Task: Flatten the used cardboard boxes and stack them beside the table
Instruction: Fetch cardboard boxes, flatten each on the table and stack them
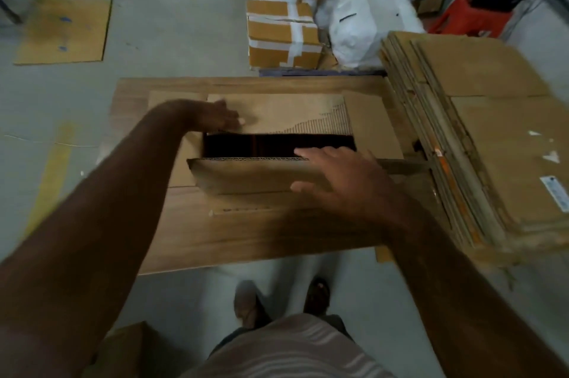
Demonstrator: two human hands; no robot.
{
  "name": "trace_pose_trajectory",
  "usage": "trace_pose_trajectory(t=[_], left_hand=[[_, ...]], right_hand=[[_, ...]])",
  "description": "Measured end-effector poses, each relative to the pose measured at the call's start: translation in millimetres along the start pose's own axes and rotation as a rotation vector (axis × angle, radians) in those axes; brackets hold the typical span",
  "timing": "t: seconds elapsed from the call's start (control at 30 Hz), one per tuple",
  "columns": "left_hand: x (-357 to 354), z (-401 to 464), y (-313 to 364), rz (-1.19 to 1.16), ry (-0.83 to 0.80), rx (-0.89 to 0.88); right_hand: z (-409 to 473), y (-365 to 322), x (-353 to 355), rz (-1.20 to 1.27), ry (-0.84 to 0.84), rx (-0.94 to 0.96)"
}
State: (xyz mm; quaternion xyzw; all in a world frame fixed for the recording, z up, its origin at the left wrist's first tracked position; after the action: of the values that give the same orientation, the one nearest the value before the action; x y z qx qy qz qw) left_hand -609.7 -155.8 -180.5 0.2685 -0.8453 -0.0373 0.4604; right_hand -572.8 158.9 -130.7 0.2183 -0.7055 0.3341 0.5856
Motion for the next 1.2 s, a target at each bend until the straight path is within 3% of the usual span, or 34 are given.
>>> trace_pose_trajectory(t=[0.07,0.17,0.27,0.4,0.57,0.7,0.9,1.07,1.2], left_hand=[[-26,6,-2,0.141,0.072,-0.031],[-57,6,-10,0.160,0.162,0.029],[-57,-1,-13,0.151,0.186,-0.023],[-51,-6,-15,0.127,0.178,-0.027],[-55,-26,31,0.095,0.271,0.113],[-69,-24,62,0.043,0.311,0.170],[-89,-29,95,-0.020,0.313,0.086],[-103,-17,75,0.007,0.380,0.019],[-111,-5,64,0.017,0.426,-0.003]], right_hand=[[-21,-9,-22,-0.073,0.146,-0.030],[-53,-18,-67,-0.072,0.466,-0.025],[-77,-19,-106,-0.119,0.518,0.024],[-71,-17,-102,-0.105,0.556,0.053],[-58,-19,-56,0.060,0.445,-0.002],[-13,-17,-11,0.233,0.018,-0.229],[43,28,-23,-0.154,-0.257,-0.232],[42,63,-18,-0.518,-0.235,-0.192],[30,121,24,-0.457,-0.042,-0.354]])
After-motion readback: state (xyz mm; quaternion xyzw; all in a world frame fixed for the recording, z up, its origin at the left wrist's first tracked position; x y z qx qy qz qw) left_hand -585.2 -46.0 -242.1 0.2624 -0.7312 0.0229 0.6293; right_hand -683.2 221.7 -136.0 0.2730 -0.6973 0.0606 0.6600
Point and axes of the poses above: each hand's wrist, its own z-axis towards the middle knuckle, its own x-axis out of the back of the hand, y = z × x, the point moved 1 cm from there along z, towards the middle knuckle, and after that the axes turned 4 degrees about y, right-handed, at the moved point
